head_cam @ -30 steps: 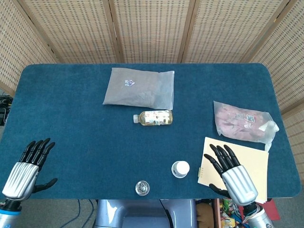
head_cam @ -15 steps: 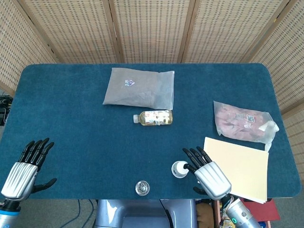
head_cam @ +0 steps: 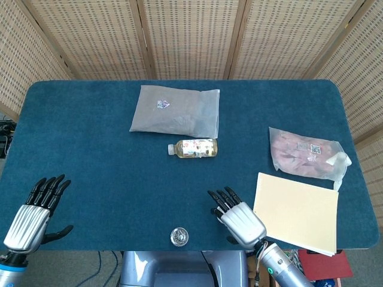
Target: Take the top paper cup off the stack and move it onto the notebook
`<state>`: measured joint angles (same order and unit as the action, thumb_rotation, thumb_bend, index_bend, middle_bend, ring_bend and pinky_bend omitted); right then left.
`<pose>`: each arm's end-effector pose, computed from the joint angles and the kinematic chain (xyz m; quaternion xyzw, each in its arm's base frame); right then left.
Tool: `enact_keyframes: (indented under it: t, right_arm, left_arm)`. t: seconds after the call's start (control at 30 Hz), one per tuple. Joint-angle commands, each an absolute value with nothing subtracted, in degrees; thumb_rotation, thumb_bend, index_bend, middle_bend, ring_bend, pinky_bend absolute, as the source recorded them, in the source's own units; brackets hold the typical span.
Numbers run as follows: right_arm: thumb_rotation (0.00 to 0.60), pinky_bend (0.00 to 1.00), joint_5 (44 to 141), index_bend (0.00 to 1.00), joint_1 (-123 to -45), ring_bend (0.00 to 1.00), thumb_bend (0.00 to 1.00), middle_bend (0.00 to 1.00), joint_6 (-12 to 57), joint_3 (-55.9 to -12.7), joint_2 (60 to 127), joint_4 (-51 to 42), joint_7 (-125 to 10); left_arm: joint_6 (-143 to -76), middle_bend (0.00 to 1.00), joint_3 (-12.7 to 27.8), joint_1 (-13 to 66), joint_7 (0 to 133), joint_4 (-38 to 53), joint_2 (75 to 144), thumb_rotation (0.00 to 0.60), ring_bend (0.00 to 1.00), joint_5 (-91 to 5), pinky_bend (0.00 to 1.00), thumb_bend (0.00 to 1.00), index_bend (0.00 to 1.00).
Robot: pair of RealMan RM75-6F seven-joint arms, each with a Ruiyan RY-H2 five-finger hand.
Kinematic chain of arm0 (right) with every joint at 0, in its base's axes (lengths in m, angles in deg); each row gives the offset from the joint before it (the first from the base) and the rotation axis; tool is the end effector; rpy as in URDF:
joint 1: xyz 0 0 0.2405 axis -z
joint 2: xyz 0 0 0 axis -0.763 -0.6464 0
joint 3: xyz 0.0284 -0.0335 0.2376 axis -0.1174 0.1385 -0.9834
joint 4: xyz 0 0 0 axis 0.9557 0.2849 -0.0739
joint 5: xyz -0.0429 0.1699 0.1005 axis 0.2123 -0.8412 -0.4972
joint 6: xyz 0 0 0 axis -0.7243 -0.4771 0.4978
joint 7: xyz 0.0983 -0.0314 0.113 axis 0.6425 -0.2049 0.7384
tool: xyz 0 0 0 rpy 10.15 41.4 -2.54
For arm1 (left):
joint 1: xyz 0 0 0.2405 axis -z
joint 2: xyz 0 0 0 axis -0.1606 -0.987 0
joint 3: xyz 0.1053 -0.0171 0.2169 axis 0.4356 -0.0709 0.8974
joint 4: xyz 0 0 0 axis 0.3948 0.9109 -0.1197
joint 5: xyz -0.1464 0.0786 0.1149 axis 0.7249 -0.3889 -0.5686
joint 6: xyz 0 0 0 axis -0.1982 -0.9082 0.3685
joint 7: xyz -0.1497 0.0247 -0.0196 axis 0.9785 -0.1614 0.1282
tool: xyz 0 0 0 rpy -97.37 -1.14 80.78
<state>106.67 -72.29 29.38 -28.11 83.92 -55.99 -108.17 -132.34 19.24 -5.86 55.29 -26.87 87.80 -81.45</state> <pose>-0.0967 -0.1946 0.0397 0.8174 -0.3012 0.3374 0.3568 -0.2238 0.1520 0.1359 -0.6639 -0.3607 -0.4137 0.5079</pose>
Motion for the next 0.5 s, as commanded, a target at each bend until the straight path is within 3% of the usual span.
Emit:
enact_keyframes:
  t: [0.03,0.5]
  right_arm:
    - [0.6,0.0,102.93,0.29,-74.31,0.0,0.18,0.0,29.53,-29.01,85.4,-55.87,-111.31]
    - [0.6,0.0,91.88,0.29,-80.19,0.0,0.18,0.0,27.63,-30.64,87.11,-53.7,-117.35]
  left_arm:
    - [-132.16,0.0,19.24,-5.78,55.23,-26.82,87.88,0.6,0.0,-81.42,0.0,0.15,0.0]
    - [-131.41,0.0,19.16,-5.48,54.42,-26.85,88.42,0.6,0.0,-81.04,0.0,0.15,0.0]
